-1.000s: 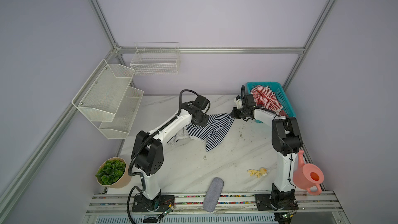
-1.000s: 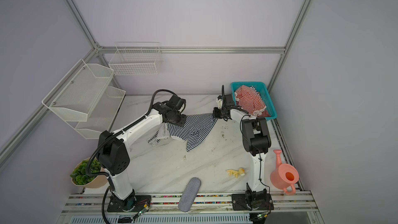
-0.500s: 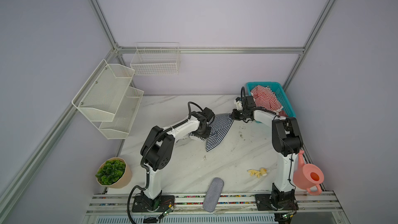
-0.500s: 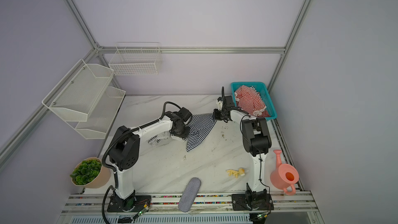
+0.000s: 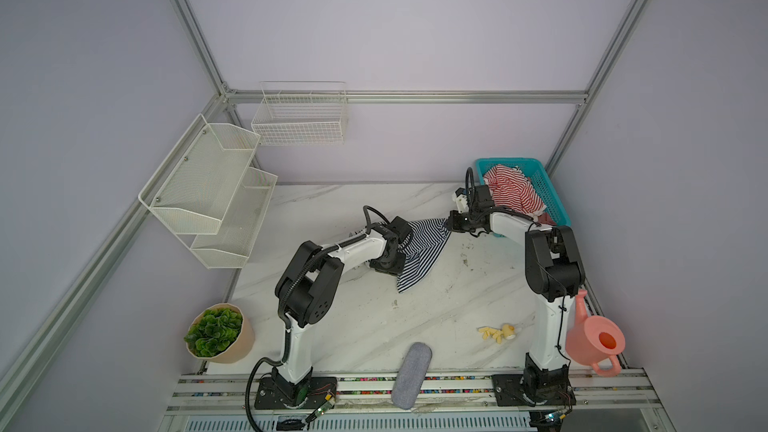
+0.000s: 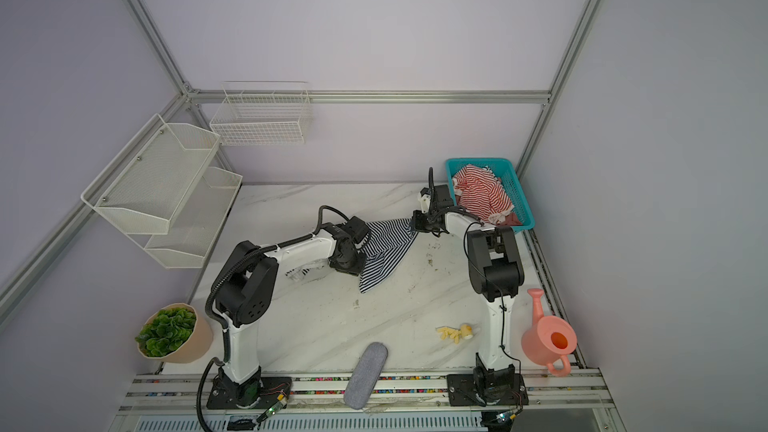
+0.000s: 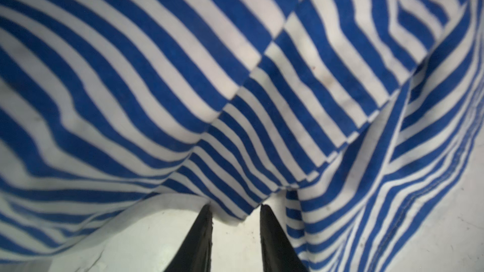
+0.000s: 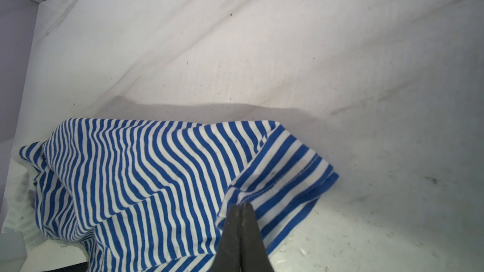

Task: Fold and stack tank tops
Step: Smooth out the tank top at the center of the table.

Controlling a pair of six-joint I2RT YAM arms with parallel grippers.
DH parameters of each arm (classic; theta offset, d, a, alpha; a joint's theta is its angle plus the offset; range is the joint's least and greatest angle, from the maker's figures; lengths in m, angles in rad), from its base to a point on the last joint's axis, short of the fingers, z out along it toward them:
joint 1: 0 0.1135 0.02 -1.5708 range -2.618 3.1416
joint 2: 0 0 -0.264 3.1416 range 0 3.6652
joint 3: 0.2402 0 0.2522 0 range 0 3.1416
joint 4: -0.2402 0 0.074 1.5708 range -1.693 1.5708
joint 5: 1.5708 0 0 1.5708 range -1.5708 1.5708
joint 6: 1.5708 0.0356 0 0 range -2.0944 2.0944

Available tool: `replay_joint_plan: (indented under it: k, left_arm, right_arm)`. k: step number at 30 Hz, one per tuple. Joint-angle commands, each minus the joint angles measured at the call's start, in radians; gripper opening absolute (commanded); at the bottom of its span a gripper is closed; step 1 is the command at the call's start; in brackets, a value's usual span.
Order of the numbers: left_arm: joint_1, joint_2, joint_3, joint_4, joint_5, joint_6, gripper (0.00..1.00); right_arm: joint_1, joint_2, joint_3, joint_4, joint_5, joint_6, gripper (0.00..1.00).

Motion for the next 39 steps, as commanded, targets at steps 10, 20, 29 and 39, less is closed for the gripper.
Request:
replay_joint_plan:
  k: [10, 20, 29, 39]
  left_arm:
    - [-0.006, 0.031, -0.042, 0.047, 0.024, -0.018, 0.26]
    - [-0.003, -0.058, 0.040, -0.061, -0.140, 0.023, 0.00]
    - [0.001, -0.219, 0.238, -0.209, -0.341, 0.119, 0.00]
    - [0.000, -0.447, 0.359, -0.229, -0.508, 0.213, 0.00]
  right_arm:
    - [-0.004, -0.032, -0.025, 0.007, -0.014, -0.013, 0.00]
    - [-0.006, -0.102, -0.002, -0.002, -0.025, -0.002, 0.00]
    - [-0.006, -0.269, 0.039, -0.012, -0.024, 0.018, 0.00]
    - [-0.006, -0.474, 0.098, -0.013, 0.002, 0.017, 0.00]
